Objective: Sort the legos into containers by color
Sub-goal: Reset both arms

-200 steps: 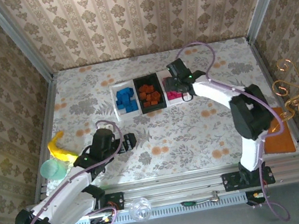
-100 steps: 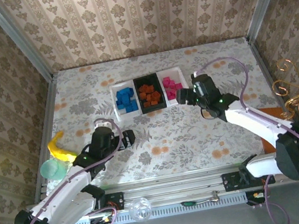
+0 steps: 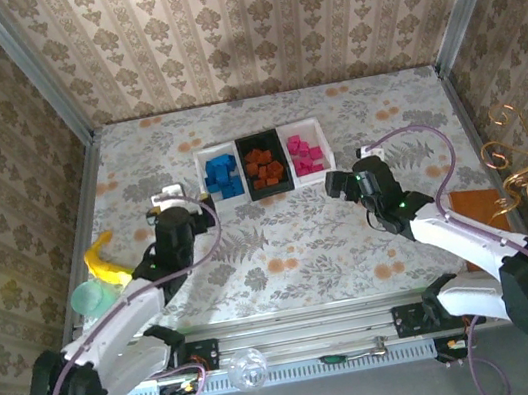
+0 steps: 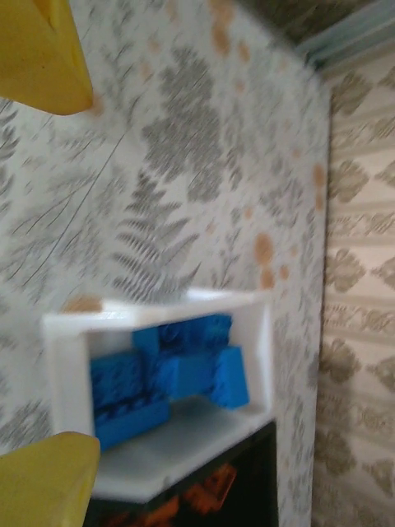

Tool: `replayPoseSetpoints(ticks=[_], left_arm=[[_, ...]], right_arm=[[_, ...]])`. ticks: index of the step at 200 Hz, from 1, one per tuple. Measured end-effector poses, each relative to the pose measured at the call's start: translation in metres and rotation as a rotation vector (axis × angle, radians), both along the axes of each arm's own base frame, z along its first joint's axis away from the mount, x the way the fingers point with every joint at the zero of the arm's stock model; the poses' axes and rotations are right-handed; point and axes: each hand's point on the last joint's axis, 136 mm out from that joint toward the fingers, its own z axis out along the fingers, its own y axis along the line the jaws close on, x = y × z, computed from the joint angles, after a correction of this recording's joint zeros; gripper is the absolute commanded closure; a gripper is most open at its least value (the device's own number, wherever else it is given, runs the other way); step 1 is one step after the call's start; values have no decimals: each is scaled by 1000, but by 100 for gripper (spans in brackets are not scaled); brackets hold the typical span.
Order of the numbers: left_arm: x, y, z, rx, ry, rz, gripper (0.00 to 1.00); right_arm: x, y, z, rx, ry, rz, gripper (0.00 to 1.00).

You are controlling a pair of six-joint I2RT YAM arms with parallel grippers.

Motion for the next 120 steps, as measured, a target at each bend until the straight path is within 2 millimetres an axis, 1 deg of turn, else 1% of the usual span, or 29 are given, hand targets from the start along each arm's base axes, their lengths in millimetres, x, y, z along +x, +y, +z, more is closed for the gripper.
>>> replayPoseSetpoints(ticks=[27,42,67,87,106,120], left_arm=[[34,24,10,95,-12,85,0],[47,39,11,131,-12,127,0],[56,72,-4,214,26,197,0],[60,95,-19,285,64,245,0],[61,108,-35,325,91,259,0],[61,112,-49,331,101,248,0]], right_arm=[[1,-12,2,-33,-10,-65,0],[2,-16,4,-37,-16,-87,0],[3,-16,4,-29,-17,-98,0],[5,-15,4,-12,-25,-106,0],[4,-15,3,-10,-27,-106,0],[4,-16,1,-9,-29,-107,0]])
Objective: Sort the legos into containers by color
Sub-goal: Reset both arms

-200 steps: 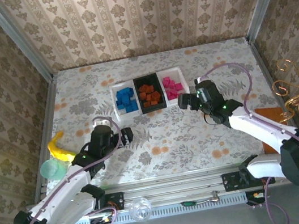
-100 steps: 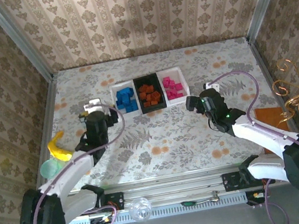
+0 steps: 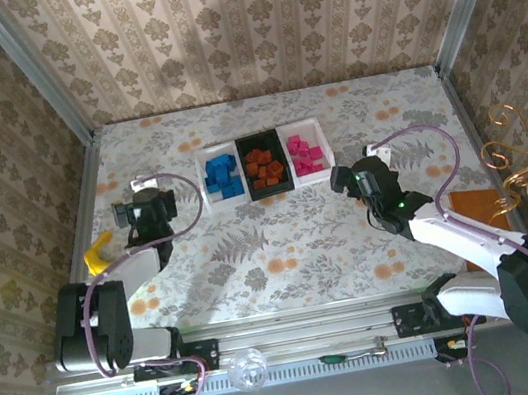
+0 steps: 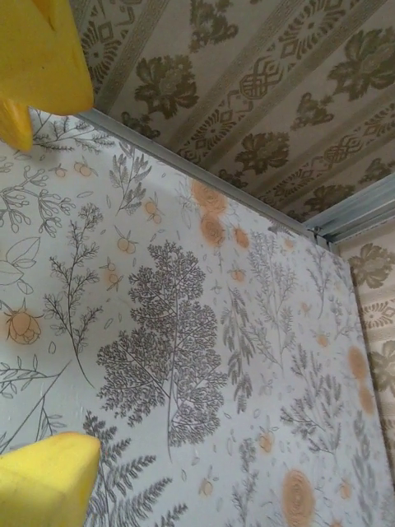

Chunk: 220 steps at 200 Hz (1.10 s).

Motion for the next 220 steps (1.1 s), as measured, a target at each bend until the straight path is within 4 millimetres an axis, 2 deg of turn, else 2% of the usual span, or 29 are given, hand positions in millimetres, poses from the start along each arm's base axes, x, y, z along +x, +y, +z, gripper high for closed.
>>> replayPoseSetpoints(ticks=[26,51,79,112,170,206,220], left_arm=[[-3,0,-32,-28,38,-53,0],[2,-4,-43,-78,11,-112,0],[5,1,-51,-133,-15,-150,0],[10,-6,-43,-160,-55,-200,0],[10,0,-35,-144,-103,-145,0],[10,-1,-34,-143,-108,-146,0],[10,-1,-33,-143,-110,-146,0]], right_arm=[[-3,-1,0,13,-27,0,0],[-8,-4,0,29,-60,-1,0],[-8,-7,1,26,-76,-15,0],[-8,-8,1,23,-76,-19,1],[-3,-7,-3,13,-92,-21,0],[11,-14,-3,-172,-127,15,0],[17,-19,2,-258,-138,38,0]])
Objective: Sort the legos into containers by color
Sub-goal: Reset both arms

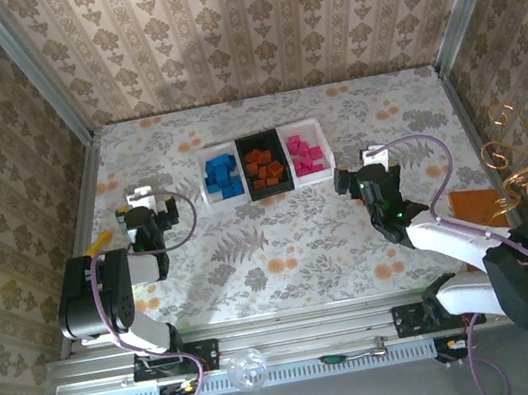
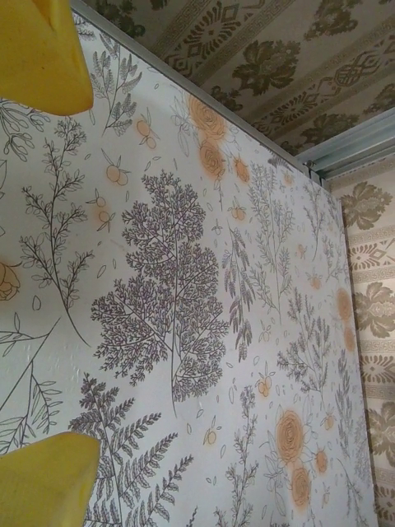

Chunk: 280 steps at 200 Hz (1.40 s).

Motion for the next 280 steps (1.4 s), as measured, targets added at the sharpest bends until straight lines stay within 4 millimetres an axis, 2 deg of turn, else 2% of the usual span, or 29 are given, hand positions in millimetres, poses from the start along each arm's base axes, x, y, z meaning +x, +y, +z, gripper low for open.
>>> replayPoseSetpoints(ticks=[21,41,54,70,100,131,192,223,256,280], left_arm=[[0,0,0,0,0,0,0],[0,0,0,0,-1,0,0],[0,0,0,0,-1,0,0],[0,0,0,0,-1,0,0],[0,0,0,0,-2,0,0],[0,0,1,0,-3,-1,0],[0,0,1,-1,-3,-3,0],[0,0,1,-1,-3,-3,0],[0,-1,1,-1,-4,-3,0],[1,-1,1,-1,-6,-5,0]], right_arm=[[19,-16,24,-75,-30,-25,0],[33,-47,46,-80,-80,-103,0],[37,-67,45,-87,-98,-151,0],[42,-79,26,-120,-55,-165,0],[54,-73,-7,-157,56,-105,0],[58,-73,-5,-161,84,-108,0],[32,-94,-49,-133,129,-113,0],[35,-92,-56,-77,84,-57,0],[31,-85,-69,-40,55,3,0],[33,-83,-65,-36,31,11,0]])
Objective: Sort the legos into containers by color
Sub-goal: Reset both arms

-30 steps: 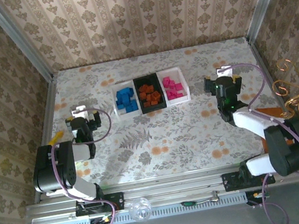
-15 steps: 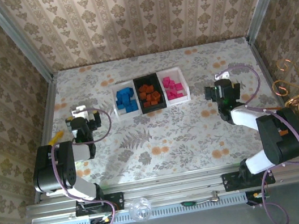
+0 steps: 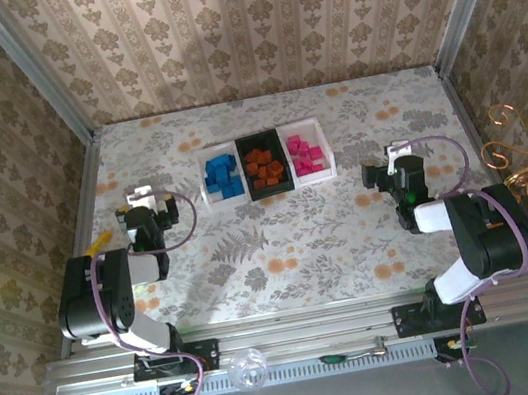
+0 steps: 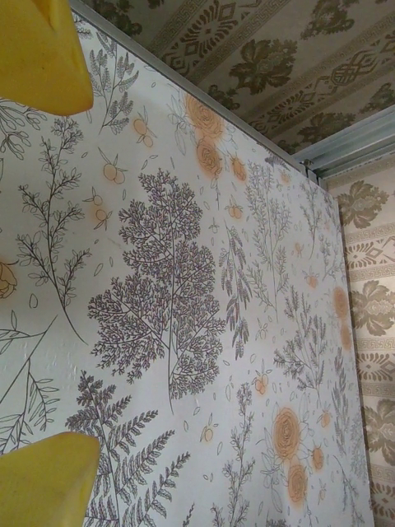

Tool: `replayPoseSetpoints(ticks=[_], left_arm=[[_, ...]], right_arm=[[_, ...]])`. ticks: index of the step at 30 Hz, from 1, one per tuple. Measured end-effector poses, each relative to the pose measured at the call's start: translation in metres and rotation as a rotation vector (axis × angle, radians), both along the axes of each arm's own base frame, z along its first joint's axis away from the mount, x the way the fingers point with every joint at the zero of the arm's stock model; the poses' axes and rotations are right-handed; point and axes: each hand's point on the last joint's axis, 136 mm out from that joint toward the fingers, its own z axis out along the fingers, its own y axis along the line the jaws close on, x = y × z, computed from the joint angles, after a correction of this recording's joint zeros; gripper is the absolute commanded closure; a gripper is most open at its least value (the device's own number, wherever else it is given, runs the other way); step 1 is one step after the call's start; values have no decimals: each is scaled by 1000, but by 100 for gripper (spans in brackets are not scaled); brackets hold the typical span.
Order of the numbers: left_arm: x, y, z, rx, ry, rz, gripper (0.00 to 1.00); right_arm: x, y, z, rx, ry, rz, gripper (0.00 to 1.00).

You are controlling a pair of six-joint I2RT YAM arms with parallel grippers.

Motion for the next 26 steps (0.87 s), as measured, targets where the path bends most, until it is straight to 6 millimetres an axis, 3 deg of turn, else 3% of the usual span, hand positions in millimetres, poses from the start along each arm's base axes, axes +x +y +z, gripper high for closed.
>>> replayPoseSetpoints(ticks=[26], left_arm=[[0,0,0,0,0,0,0]], right_arm=[[5,1,10,3,-47,4,0]])
